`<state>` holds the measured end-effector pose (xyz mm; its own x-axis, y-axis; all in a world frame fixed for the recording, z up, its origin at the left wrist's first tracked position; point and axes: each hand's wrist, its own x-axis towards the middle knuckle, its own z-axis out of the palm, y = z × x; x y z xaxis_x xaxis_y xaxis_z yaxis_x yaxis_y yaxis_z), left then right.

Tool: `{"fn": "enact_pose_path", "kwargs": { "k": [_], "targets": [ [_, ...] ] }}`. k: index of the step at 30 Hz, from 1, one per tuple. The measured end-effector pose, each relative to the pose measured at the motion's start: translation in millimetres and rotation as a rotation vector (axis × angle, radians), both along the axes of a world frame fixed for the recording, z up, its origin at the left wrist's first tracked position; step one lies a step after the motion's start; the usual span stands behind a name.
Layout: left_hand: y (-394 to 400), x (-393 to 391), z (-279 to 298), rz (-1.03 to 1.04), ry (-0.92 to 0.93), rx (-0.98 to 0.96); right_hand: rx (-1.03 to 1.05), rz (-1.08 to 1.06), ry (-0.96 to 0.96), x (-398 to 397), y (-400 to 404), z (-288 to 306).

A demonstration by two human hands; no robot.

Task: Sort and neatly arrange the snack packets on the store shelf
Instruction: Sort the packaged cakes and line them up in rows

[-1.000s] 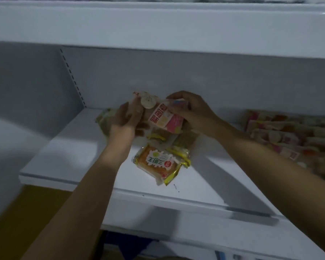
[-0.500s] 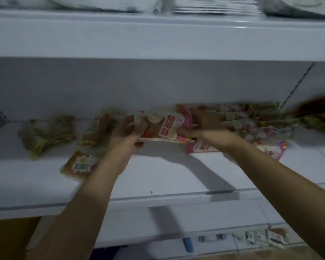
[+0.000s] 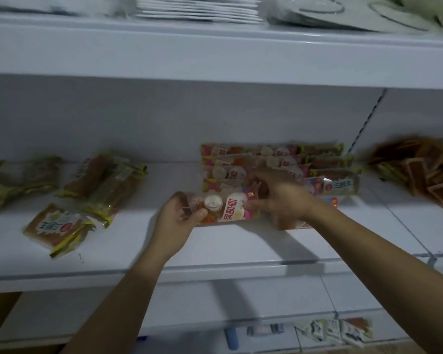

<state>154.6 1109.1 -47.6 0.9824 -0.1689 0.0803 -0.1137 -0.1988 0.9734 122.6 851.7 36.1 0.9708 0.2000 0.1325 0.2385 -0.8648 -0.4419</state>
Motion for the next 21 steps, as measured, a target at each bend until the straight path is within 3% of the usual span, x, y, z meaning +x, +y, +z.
{"fn": "enact_pose_path", "kwargs": {
  "k": [2, 4, 11, 21],
  "targets": [
    [-8.3, -4.7, -8.5, 0.047, 0.014, 0.045, -0.191, 0.067, -0.049, 3.8, -4.0, -1.0],
    [-14.1, -7.9, -9.4, 0.09, -0.006, 0.115, -0.246, 0.1, -0.049, 7.4, -5.4, -2.3],
    [-22.6, -12.6, -11.3, 0.136, -0.141, 0.341, -0.288, 0.121, -0.082, 10.5, -11.3, -4.9],
    [-10.6, -11.8, -5.1, 0.075, -0.14, 0.397, -0.25, 0.115, -0.052, 13.8, 1.1, 2.5]
  ]
}}
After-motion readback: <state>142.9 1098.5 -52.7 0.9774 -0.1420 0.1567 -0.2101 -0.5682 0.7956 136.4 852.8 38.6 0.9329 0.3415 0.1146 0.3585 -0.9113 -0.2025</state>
